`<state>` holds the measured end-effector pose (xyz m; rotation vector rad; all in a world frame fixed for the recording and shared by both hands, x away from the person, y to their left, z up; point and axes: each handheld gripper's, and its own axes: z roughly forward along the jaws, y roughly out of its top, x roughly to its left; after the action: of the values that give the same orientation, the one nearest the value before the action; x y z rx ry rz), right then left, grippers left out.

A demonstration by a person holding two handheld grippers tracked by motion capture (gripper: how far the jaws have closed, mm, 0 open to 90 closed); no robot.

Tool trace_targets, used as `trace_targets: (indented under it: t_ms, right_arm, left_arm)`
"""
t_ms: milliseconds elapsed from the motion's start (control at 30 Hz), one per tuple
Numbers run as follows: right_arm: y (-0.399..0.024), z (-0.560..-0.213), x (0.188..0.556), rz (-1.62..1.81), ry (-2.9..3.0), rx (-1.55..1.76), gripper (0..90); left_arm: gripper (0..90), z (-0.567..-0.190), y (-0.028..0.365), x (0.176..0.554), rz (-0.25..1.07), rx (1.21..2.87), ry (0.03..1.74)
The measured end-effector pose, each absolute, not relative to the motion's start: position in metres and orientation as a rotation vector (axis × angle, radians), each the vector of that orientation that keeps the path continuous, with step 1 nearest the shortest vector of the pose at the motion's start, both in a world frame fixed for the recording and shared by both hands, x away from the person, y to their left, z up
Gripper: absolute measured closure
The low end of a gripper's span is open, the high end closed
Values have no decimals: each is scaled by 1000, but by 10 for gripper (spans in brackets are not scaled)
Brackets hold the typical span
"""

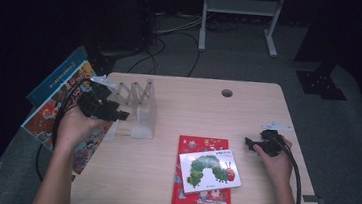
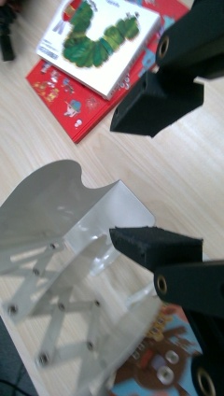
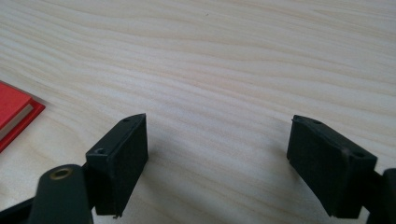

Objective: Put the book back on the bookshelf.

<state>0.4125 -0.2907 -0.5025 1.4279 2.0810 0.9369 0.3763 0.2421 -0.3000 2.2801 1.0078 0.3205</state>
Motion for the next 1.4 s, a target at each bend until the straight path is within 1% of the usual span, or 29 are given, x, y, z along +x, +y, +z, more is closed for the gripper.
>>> trace_targets:
  t_ms: [67, 133, 200, 467, 600, 633, 733, 767, 833, 867, 933, 1000, 1133, 1233, 1400]
  right_arm:
    - [-291, -502, 413, 938, 2081, 1428, 194]
    - [-291, -502, 413, 939, 2081, 1429, 195]
    - [-291, -502, 414, 938, 2086, 1422, 195]
    - [-291, -503, 414, 931, 2079, 1431, 181]
    - [-290, -502, 413, 924, 2066, 1445, 180]
    - [-290, -502, 412, 922, 2059, 1456, 186]
    - [-289, -497, 408, 886, 2082, 1477, 301]
    - [-288, -495, 407, 870, 2094, 1485, 321]
    - [-287, -492, 403, 850, 2119, 1482, 332]
    - [-286, -490, 400, 848, 2130, 1473, 346]
    - [-285, -486, 392, 862, 2137, 1452, 345]
    - [-284, -483, 383, 887, 2153, 1428, 333]
    - [-281, -477, 358, 955, 2170, 1396, 300]
    - [-270, -474, 333, 977, 2230, 1325, 276]
    - [-254, -473, 306, 996, 2296, 1252, 259]
  left_arm:
    - [361, -308, 236, 378, 298, 2274, 1014]
    - [353, -317, 230, 378, 285, 2285, 1013]
    - [316, -325, 225, 380, 269, 2279, 1022]
    - [287, -349, 200, 377, 217, 2286, 921]
    - [274, -364, 190, 374, 232, 2320, 882]
    - [272, -369, 188, 374, 226, 2324, 873]
    - [255, -382, 185, 372, 205, 2324, 858]
    - [249, -387, 185, 372, 192, 2320, 846]
    - [239, -394, 184, 371, 180, 2320, 836]
    - [226, -397, 183, 371, 178, 2322, 833]
    - [214, -403, 184, 371, 172, 2317, 829]
    - [185, -408, 183, 372, 169, 2331, 833]
    - [163, -419, 183, 372, 131, 2320, 813]
    - [139, -426, 181, 374, 131, 2341, 812]
    - [114, -430, 181, 373, 136, 2336, 813]
